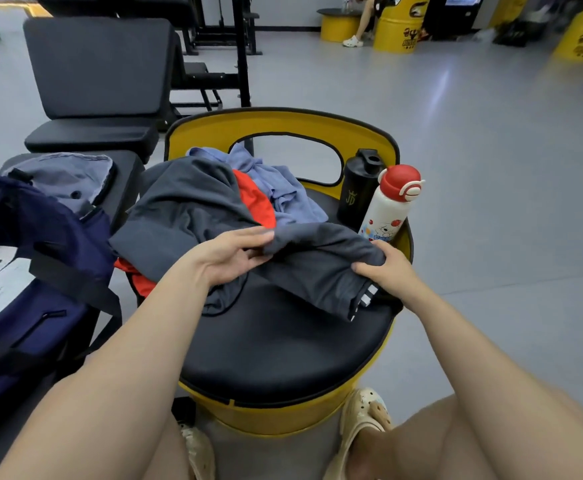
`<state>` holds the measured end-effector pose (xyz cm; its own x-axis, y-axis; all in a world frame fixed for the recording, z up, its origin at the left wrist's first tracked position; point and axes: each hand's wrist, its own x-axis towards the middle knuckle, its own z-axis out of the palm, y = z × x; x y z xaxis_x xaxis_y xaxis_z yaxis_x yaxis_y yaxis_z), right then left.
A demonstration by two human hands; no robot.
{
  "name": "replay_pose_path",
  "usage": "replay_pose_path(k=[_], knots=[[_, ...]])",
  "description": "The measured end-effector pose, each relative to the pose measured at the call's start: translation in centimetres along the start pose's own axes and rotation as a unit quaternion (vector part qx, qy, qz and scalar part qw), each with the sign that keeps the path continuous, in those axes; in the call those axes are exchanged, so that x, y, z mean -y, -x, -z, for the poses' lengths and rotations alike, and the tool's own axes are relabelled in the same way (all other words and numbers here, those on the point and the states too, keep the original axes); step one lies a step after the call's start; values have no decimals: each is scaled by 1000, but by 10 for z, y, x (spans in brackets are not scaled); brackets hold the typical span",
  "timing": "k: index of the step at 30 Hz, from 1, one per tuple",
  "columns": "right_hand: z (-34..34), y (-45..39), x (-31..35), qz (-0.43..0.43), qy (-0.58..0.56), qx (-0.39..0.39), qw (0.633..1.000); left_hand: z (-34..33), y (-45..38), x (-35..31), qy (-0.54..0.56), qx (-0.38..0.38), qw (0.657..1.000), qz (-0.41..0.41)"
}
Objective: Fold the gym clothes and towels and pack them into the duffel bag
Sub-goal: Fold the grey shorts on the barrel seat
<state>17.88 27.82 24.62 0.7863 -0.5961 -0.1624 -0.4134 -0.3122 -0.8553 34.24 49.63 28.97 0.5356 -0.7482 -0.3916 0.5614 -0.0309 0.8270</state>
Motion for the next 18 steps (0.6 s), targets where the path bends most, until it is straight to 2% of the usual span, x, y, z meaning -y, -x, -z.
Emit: replay_pose_path(k=[3, 6, 8, 11, 13, 15, 18], knots=[[15, -2, -9, -22, -27, -18, 999, 0, -13, 10, -76, 54, 995, 40], [27, -5, -14, -43, -33, -35, 998, -5, -28, 19, -194, 49, 977, 74], [34, -9, -16, -55, -27, -42, 997, -14, -35, 26, -282, 41, 956, 68], [42, -14, -14, -57, -10, -37, 998, -26, -44, 29, -427, -88, 899, -38], [46, -17, -11, -54, 15, -50, 997, -28, -53, 29, -476, -180, 855, -95], [49, -20, -7, -51, 44, -79, 995, -28, -62, 28, -442, -218, 863, -108], [51, -27, -4, -41, 91, -114, 988, -39, -70, 29, -426, -214, 872, -109]])
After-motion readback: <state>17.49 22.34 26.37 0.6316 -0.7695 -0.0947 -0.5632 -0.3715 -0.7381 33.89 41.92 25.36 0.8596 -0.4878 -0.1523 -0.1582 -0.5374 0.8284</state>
